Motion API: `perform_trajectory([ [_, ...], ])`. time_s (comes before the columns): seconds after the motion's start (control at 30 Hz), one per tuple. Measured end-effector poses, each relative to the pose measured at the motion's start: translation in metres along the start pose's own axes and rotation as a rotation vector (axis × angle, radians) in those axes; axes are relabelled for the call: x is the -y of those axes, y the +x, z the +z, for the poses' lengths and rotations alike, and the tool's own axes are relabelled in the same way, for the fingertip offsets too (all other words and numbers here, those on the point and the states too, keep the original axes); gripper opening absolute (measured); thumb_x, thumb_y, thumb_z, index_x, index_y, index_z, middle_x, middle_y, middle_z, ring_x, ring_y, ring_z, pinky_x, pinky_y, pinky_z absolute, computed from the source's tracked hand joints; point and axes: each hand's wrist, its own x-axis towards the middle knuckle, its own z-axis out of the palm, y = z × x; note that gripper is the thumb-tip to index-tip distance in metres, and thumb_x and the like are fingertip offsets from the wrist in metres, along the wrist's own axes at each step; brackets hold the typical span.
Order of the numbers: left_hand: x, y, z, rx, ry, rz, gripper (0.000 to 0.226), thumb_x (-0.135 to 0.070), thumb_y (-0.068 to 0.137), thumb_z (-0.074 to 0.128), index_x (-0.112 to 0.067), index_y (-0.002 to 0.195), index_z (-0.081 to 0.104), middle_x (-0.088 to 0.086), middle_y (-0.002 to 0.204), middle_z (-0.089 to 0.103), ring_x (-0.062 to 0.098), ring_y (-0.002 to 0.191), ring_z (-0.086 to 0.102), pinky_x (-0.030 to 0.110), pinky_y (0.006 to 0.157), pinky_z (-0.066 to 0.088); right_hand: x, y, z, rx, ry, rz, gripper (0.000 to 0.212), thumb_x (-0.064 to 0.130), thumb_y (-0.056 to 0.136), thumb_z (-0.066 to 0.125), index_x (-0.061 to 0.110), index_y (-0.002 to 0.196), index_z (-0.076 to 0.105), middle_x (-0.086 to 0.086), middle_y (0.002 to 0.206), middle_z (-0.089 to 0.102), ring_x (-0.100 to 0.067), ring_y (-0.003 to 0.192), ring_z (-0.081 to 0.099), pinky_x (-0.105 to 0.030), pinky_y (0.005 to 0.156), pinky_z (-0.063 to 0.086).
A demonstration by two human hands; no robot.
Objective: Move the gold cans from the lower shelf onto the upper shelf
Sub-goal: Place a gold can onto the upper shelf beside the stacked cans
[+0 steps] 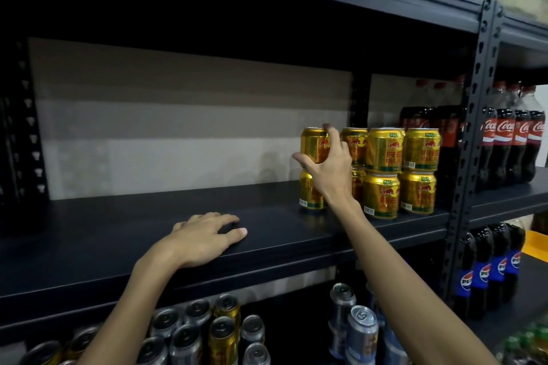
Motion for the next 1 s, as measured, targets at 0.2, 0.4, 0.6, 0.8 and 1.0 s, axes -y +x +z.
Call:
perform_trajectory([
  [0.2, 0.000, 0.000, 0.000, -0.001, 0.002, -0.001, 0.057, -0.068, 0.095, 0.031, -0.044, 0.147, 0.035, -0.011, 0.157, 0.031, 0.019, 0.146, 0.025, 0.044, 0.116, 0.020, -0.006, -0.009, 0.002, 0.054, 0.047, 0.000, 0.098, 0.025, 0.083, 0.078, 0.030, 0.159, 0.017, -0.006, 0.124, 0.057, -0.018, 0.104, 0.060, -0.040, 0.092, 0.057],
  [0.4, -0.001, -0.002, -0.001, 0.006, -0.002, -0.009, 0.055, -0.067, 0.096, 0.032, -0.045, 0.146, 0.035, -0.010, 0.158, 0.031, 0.019, 0.146, 0.024, 0.044, 0.116, 0.020, -0.005, -0.013, 0.002, 0.060, 0.039, -0.002, 0.096, 0.025, 0.088, 0.076, 0.035, 0.159, 0.013, -0.008, 0.127, 0.053, -0.020, 0.110, 0.057, -0.040, 0.095, 0.054],
  [0.6, -0.003, -0.005, -0.002, -0.002, -0.011, -0.006, 0.054, -0.066, 0.096, 0.033, -0.044, 0.146, 0.037, -0.010, 0.157, 0.032, 0.020, 0.145, 0.026, 0.044, 0.114, 0.022, -0.004, -0.017, 0.001, 0.073, 0.083, 0.002, 0.098, 0.024, 0.089, 0.078, 0.033, 0.161, 0.012, -0.006, 0.138, 0.052, -0.019, 0.122, 0.055, -0.044, 0.105, 0.050],
  [0.8, -0.005, -0.009, 0.001, -0.093, -0.079, -0.048, 0.052, -0.061, 0.097, 0.039, -0.036, 0.142, 0.045, -0.003, 0.149, 0.044, 0.022, 0.136, 0.040, 0.043, 0.110, 0.033, 0.001, -0.040, -0.013, 0.015, 0.053, -0.041, 0.101, 0.025, 0.088, 0.079, 0.030, 0.162, 0.010, -0.003, 0.155, 0.037, 0.005, 0.121, 0.029, -0.022, 0.105, 0.031],
  [1.0, -0.021, -0.039, 0.026, -0.683, 0.173, -0.042, 0.040, -0.047, 0.101, 0.034, -0.027, 0.125, 0.060, -0.001, 0.114, 0.068, 0.027, 0.094, 0.065, 0.035, 0.068, 0.042, -0.003, -0.089, -0.025, -0.129, 0.083, -0.038, 0.074, 0.024, 0.091, 0.073, 0.021, 0.155, 0.035, -0.001, 0.141, 0.047, -0.001, 0.122, 0.043, -0.006, 0.100, 0.033],
])
